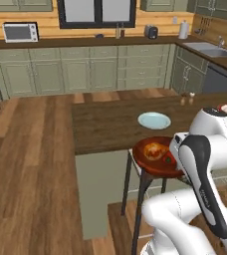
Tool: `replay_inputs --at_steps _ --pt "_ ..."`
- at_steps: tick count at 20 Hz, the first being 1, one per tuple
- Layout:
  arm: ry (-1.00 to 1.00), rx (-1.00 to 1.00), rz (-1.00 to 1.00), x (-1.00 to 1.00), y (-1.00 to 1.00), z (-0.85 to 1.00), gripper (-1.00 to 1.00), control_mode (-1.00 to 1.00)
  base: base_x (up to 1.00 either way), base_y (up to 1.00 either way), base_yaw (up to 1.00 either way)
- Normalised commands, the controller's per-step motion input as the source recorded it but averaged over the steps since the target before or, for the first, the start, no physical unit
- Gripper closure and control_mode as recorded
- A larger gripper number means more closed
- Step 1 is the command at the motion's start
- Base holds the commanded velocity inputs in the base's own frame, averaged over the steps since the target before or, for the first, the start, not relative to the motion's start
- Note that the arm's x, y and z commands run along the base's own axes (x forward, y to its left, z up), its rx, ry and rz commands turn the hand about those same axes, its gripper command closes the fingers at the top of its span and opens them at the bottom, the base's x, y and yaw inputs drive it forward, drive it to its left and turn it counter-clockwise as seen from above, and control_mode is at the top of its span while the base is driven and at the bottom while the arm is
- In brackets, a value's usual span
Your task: Pick the chicken drumstick and bell pepper from their plates and place them in the bowl. Then put the bowl in the fridge.
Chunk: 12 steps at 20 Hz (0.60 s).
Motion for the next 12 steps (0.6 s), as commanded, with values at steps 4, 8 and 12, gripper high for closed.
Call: replay_inputs --at_steps 4,8,12 --pt "0.0 0.0 0.0 0.0 0.0 0.0 1.0 1.0 0.11 1.0 -0.05" --pt "0.0 0.0 0.0 0.0 0.0 0.0 1.0 1.0 0.18 1.0 -0.14" --pt "0.0 0.0 0.0 0.0 0.0 0.0 1.0 1.0 0.18 1.0 -0.17"
